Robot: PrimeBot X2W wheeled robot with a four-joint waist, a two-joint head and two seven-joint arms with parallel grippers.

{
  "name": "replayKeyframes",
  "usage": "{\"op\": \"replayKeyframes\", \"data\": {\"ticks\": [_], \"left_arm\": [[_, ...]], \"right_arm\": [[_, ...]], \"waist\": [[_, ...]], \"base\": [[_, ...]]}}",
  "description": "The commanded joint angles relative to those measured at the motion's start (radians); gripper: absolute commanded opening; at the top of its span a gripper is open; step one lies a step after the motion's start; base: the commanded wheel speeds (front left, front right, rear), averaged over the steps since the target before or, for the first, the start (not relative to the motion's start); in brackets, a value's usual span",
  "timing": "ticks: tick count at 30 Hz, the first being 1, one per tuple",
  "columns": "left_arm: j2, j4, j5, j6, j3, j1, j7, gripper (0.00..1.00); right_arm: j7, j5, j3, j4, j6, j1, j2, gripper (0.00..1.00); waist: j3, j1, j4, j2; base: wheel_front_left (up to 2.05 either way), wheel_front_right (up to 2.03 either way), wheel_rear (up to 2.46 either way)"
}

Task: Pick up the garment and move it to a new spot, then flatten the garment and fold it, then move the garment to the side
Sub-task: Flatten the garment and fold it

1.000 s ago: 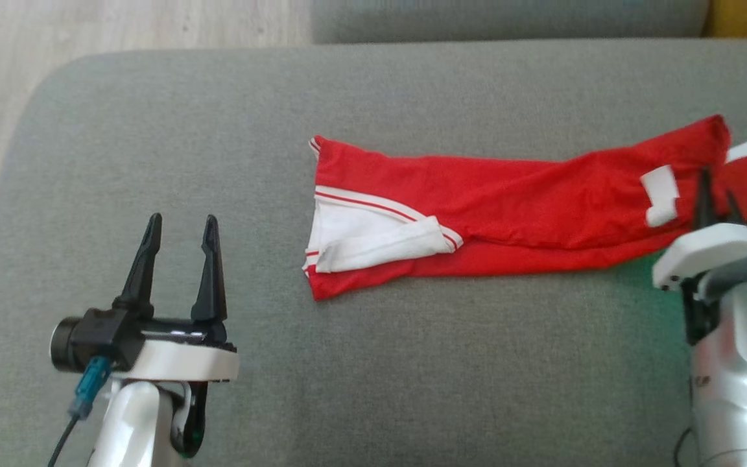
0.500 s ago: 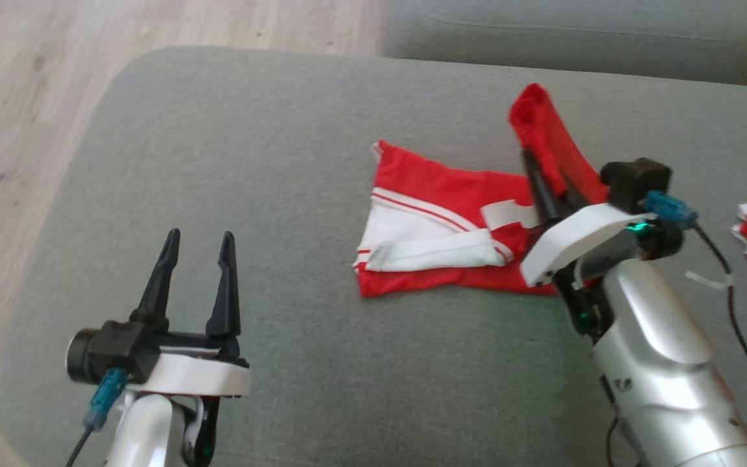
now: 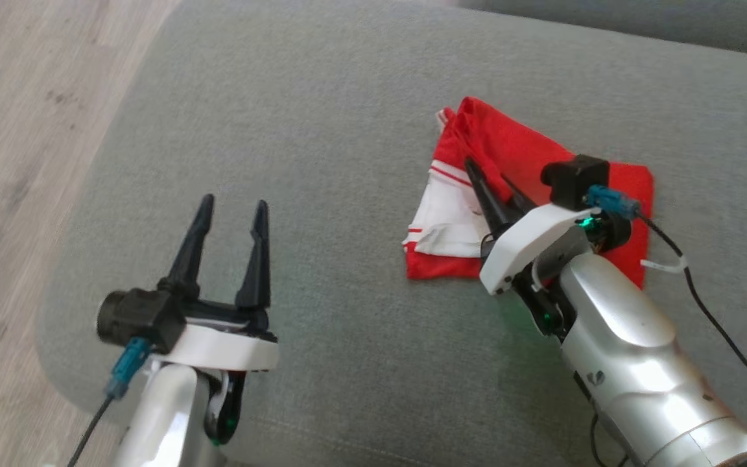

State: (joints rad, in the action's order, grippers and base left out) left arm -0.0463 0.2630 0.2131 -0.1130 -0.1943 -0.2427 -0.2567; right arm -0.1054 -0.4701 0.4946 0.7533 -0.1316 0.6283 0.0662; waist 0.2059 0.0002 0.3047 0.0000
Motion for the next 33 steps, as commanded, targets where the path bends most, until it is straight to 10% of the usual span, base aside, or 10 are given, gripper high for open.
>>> {"op": "replayKeyframes", "data": {"ticks": [1,5,6,7,19,24,33], "left_arm": [[-0.004,-0.024,0.008,0.011,0.019,-0.033,-0.005,1.0],[-0.004,-0.017,0.015,0.02,0.001,-0.037,-0.005,1.0],[-0.004,-0.011,0.015,0.02,-0.003,-0.038,-0.005,1.0],[-0.004,-0.007,0.014,0.02,-0.005,-0.038,-0.005,1.0],[-0.005,0.005,-0.016,0.017,0.047,-0.025,-0.005,1.0],[-0.008,-0.009,-0.033,0.013,0.085,-0.006,-0.005,1.0],[-0.007,-0.024,-0.051,0.013,0.131,0.023,-0.005,1.0]], "right_arm": [[-0.016,-0.014,0.028,-0.017,0.001,0.031,-0.016,0.0],[-0.034,-0.053,0.071,0.02,0.001,0.043,-0.016,0.0],[-0.034,-0.063,0.091,0.024,0.001,0.043,-0.016,0.3],[-0.033,-0.076,0.106,0.03,0.001,0.043,-0.016,1.0],[-0.134,-0.101,0.142,0.095,0.001,0.1,-0.016,1.0],[-0.155,0.116,-0.06,0.113,0.001,0.086,-0.013,1.0],[-0.156,0.457,-0.409,-0.25,0.001,-0.223,-0.002,1.0]], "waist": [[0.016,-0.0002,0.02,0.0],[0.019,-0.0002,0.03,0.0],[0.018,-0.0002,0.032,0.0],[0.017,-0.0002,0.031,0.0],[-0.053,-0.0002,-0.077,0.0],[-0.082,-0.0002,-0.163,0.0],[-0.093,-0.0002,-0.238,0.0]], "base": [[0.0,0.0,0.0],[0.0,0.0,0.0],[0.0,0.0,0.0],[0.0,0.0,0.0],[0.0,0.0,0.0],[0.0,0.0,0.0],[0.0,0.0,0.0]]}}
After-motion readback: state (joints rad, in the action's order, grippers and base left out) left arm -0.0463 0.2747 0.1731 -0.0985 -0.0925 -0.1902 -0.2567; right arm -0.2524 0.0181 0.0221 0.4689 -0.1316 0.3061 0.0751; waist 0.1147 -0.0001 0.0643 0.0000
